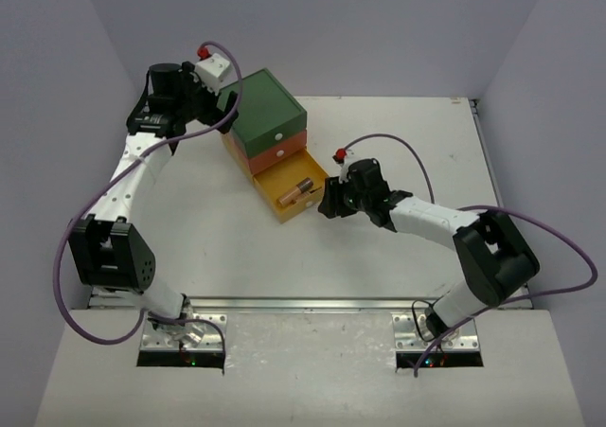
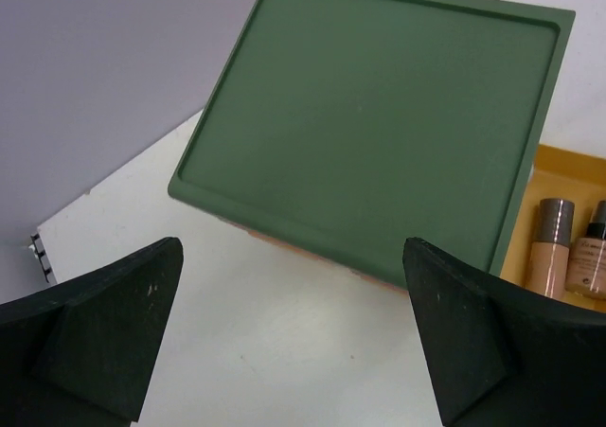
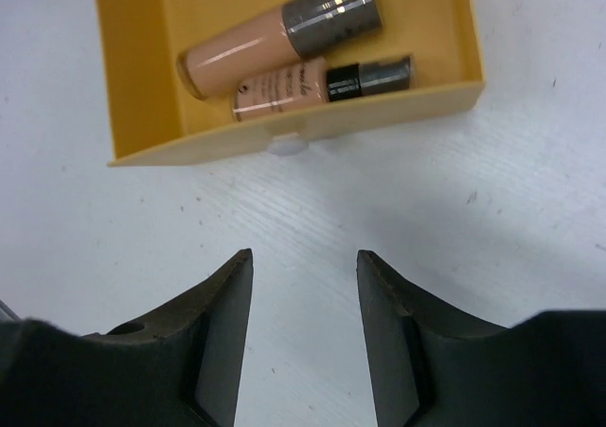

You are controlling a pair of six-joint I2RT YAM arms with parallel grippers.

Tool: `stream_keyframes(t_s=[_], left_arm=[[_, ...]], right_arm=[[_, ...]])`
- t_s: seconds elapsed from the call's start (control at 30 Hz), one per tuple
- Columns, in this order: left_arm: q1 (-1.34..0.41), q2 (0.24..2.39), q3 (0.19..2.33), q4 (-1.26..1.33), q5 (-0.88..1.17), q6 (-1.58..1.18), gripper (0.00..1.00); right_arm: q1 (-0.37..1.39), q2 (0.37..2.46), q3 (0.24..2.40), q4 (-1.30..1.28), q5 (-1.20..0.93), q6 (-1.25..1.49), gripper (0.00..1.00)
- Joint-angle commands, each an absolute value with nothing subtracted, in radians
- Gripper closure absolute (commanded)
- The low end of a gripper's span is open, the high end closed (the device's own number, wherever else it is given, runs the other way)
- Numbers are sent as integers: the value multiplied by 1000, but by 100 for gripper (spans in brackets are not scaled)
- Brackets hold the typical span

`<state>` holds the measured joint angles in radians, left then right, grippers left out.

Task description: Organize the makeup

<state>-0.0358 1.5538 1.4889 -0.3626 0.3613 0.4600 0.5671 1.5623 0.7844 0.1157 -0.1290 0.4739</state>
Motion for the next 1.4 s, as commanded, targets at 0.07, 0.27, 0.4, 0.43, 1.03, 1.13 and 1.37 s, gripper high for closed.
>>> stream_keyframes(t_s=[0.07,0.27,0.4,0.43,1.03,1.13,1.37], left_arm=[[-91,1695,1619,-327,174,430,0],[-95,1767,1620,-293,110,427,0],[-95,1788,1611,-290,107,435,0],[-95,1789,1605,-285,111,438,0],[-98,1784,1536,-249,176,495,0],[-97,1779,1529,-250,184,499,0],[-98,1764,1516,-249,207,502,0]], right_arm=[[572,1644,727,396,-137,651,53],[574,1833,772,551,-172,773,56],[578,1932,820,626,-163,810,56],[581,1942,828,639,-157,818,57],[611,2225,1181,721,-17,851,57],[611,2248,1227,718,-3,850,57],[611,2302,1301,703,50,839,57]])
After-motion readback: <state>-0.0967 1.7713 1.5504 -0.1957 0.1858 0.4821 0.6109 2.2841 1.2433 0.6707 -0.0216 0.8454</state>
